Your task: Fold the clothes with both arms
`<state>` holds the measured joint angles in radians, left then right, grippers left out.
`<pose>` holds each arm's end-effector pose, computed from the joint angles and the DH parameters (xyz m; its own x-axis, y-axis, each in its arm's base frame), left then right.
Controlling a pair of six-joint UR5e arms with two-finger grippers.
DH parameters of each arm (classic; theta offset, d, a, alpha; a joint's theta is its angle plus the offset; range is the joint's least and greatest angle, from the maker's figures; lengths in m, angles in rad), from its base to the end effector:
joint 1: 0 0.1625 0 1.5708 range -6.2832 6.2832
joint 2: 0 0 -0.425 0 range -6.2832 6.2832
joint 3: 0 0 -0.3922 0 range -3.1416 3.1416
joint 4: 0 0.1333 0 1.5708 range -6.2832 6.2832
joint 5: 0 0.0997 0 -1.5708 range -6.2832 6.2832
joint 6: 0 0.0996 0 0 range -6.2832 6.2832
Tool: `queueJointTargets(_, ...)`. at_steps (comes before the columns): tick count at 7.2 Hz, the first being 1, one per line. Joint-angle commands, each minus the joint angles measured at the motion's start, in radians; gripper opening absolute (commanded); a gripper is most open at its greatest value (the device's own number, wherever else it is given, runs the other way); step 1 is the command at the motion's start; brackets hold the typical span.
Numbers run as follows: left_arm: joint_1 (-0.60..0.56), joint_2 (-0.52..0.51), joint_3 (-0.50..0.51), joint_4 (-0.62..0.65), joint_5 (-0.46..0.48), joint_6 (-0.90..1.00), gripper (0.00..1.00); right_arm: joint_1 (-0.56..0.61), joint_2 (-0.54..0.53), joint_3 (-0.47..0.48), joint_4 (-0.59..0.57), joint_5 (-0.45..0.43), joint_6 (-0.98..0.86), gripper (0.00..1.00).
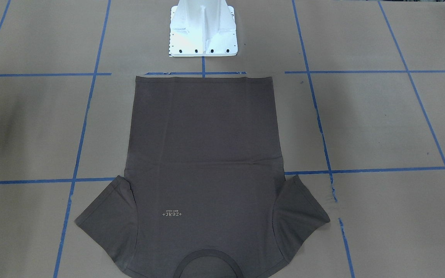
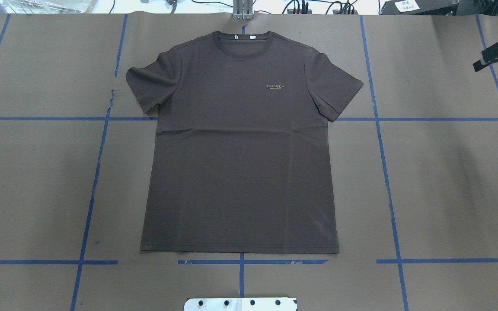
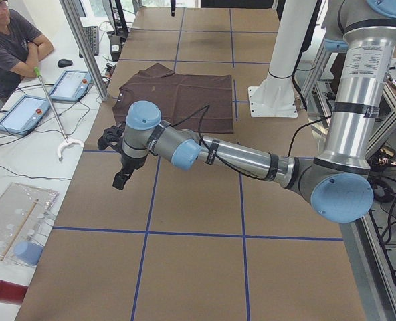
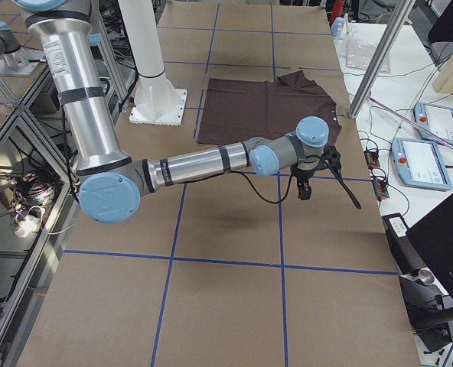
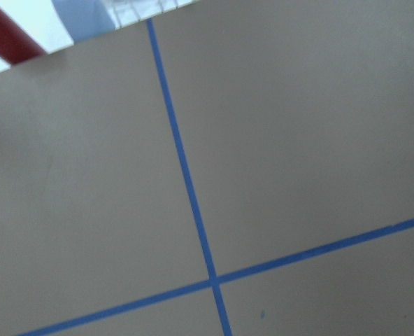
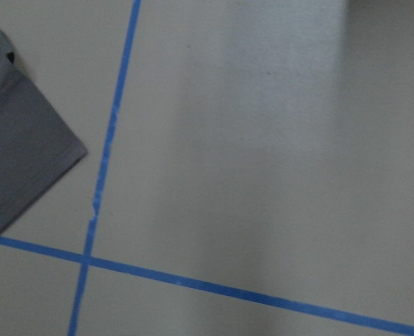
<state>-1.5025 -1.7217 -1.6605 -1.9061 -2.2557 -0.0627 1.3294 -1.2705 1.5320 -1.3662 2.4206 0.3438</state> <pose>-0.0312 -0.5739 0.4996 0.7513 0.3434 -0.5636 -0.0102 0.8599 0.5103 -0.0922 -0.6191 0.4810 0.5995 -0.1648 0.7832 0.0122 0.9803 0.1969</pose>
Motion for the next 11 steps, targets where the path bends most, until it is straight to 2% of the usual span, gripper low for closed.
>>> queueJointTargets(1, 0.048, -0.016, 0.015, -0.057, 0.002, -0.066, 1.0, -0.08, 0.117, -0.065, 0.033, -0.021, 0.122, 1.0)
queueJointTargets(2, 0.051, -0.021, 0.01, -0.112, 0.005, -0.13, 1.0, -0.097, 0.16, -0.147, 0.139, -0.034, 0.167, 1.0)
queueJointTargets(3, 0.053, -0.033, 0.014, -0.137, 0.007, -0.191, 1.0, -0.142, 0.183, -0.238, 0.297, -0.101, 0.282, 1.0)
queueJointTargets(4, 0.053, -0.044, 0.011, -0.137, 0.007, -0.228, 1.0, -0.227, 0.201, -0.289, 0.406, -0.233, 0.394, 1.0)
queueJointTargets(6, 0.054, -0.056, 0.011, -0.139, 0.004, -0.259, 1.0, -0.324, 0.253, -0.392, 0.493, -0.316, 0.489, 1.0)
queueJointTargets(7, 0.053, -0.061, 0.01, -0.137, 0.002, -0.258, 1.0, -0.337, 0.252, -0.41, 0.507, -0.321, 0.494, 1.0)
queueJointTargets(11, 0.053, -0.061, 0.013, -0.14, 0.001, -0.256, 1.0, -0.377, 0.341, -0.512, 0.501, -0.382, 0.494, 1.0)
